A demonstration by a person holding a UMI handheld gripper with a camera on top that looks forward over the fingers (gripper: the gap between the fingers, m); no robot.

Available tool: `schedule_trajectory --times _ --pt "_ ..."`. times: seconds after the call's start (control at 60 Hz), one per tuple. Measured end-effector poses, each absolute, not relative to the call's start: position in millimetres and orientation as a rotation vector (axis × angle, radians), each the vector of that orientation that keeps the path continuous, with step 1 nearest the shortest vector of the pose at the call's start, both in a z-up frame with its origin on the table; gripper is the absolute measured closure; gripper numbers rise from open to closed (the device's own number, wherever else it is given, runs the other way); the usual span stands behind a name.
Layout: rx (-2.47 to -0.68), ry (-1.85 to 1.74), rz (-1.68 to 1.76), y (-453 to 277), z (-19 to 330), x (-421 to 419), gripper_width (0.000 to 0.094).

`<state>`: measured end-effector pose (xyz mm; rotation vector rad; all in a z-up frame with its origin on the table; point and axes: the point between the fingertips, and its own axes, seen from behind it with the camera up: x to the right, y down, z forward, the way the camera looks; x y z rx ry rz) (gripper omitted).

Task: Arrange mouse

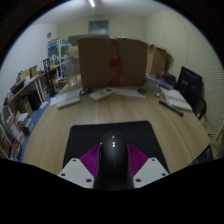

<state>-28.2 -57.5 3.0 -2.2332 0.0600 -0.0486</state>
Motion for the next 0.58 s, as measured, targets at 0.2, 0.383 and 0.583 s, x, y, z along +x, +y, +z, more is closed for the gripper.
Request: schedule_trajectory --times 0.2,0.383,0.583 --pt "-2.274 0.034 -0.016 -59.8 -11.4 -30.7 0.0419" --pt "-2.320 0.082 -0.033 -80.3 9.2 -32.1 0.0095" --pt "-2.287 0.122 -0.071 -134.9 68.3 -63.7 0.0098"
